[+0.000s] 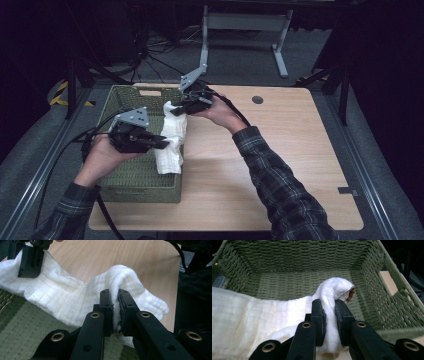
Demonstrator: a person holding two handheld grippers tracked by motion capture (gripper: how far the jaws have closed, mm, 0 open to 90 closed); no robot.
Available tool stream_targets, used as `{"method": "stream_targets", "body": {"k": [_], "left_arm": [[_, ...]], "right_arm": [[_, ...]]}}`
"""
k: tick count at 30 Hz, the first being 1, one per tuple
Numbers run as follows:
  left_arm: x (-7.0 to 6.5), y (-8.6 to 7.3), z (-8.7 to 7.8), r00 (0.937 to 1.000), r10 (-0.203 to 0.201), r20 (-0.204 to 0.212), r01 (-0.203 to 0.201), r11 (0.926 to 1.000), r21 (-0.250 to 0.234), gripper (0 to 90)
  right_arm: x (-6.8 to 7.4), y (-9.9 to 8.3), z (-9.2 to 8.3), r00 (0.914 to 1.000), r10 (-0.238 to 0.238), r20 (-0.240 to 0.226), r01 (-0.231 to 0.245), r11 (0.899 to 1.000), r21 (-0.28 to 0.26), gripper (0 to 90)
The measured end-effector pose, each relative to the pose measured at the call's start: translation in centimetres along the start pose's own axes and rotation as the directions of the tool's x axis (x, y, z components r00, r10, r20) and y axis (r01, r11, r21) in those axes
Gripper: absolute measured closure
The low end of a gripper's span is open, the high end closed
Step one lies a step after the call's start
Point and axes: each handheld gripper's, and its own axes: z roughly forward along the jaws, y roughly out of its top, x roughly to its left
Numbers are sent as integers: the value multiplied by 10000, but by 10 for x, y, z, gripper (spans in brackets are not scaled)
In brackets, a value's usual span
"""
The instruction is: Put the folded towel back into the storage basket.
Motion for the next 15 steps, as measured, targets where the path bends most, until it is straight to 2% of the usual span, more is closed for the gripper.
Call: {"method": "stream_targets", "body": {"k": [5, 7, 10, 15], "left_arm": [[3, -19, -13, 9989, -377, -276, 380, 9992, 96, 829], [3, -24, -15, 9986, -414, -316, 420, 9989, 198, 828], [1, -26, -15, 9985, -476, -280, 481, 9987, 172, 828], [-3, -30, -6, 9991, -428, -58, 430, 9983, 387, 818]], "right_arm": [[1, 7, 19, 9998, 20, -184, -21, 10000, -67, 803], [3, 9, 26, 9995, -62, -294, 59, 9999, -98, 803], [7, 11, 33, 9990, -76, -432, 72, 9999, -98, 803], [9, 8, 38, 9985, -118, -535, 118, 9999, -4, 803]]}}
